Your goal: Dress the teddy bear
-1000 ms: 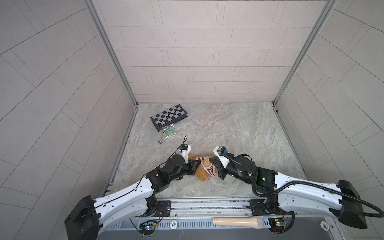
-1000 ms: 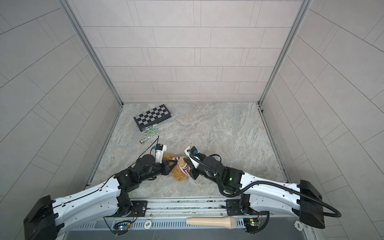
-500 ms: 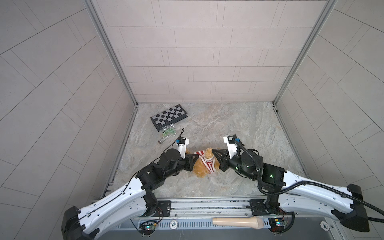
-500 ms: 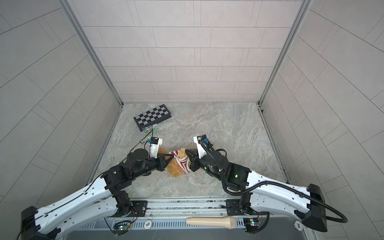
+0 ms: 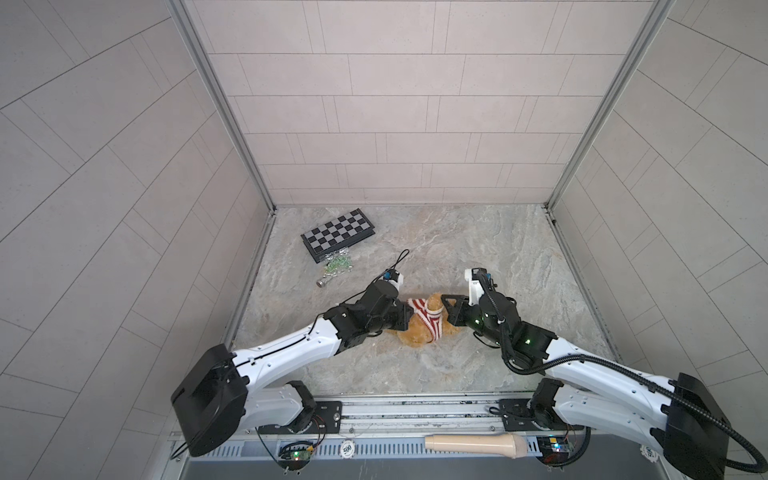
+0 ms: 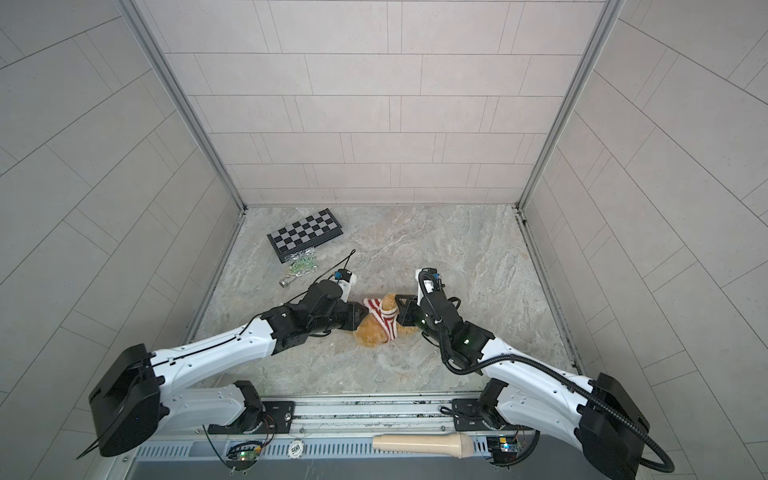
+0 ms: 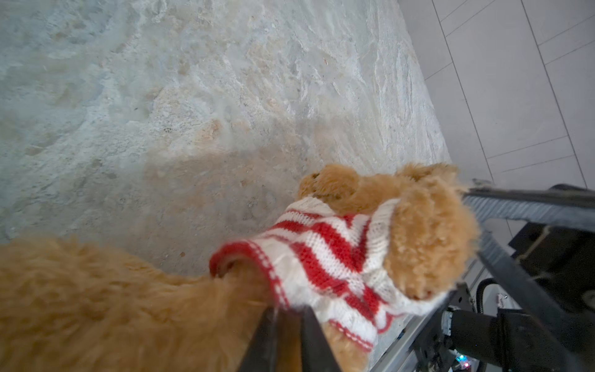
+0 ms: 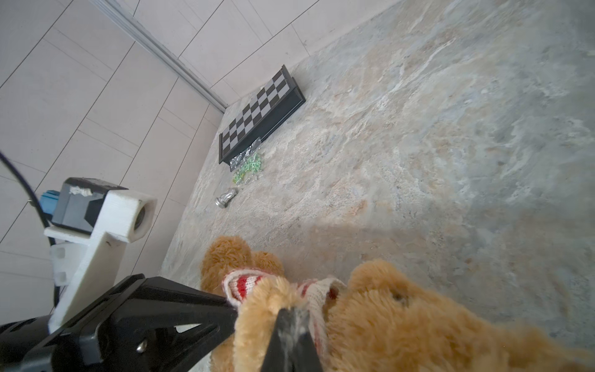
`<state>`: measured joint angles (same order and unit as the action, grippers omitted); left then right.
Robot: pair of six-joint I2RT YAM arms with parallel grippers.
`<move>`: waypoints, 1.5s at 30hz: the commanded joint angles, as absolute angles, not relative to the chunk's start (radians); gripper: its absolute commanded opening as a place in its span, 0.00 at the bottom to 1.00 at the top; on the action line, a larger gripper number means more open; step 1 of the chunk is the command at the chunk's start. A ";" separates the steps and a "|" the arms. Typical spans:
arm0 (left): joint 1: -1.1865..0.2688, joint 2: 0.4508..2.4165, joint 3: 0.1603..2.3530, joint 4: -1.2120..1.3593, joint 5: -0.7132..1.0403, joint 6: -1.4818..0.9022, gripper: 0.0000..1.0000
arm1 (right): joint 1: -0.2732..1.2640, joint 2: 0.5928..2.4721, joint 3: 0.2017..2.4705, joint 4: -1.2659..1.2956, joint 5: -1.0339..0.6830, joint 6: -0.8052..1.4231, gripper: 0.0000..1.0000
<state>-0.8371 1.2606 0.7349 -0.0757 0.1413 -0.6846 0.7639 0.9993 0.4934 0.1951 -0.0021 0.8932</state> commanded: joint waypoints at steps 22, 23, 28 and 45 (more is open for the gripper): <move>-0.976 1.235 0.815 -0.177 0.041 -0.640 0.45 | 0.730 1.090 0.535 0.243 -0.008 0.806 0.00; -0.976 1.253 0.820 -0.171 0.046 -0.648 0.44 | 0.731 1.084 0.534 0.239 -0.008 0.804 0.00; -0.976 1.328 0.842 -0.132 0.052 -0.674 0.42 | 0.733 1.060 0.520 0.236 -0.014 0.811 0.00; -0.968 1.335 0.883 -0.142 0.007 -0.683 0.42 | 0.782 0.949 0.497 0.202 -0.019 0.842 0.00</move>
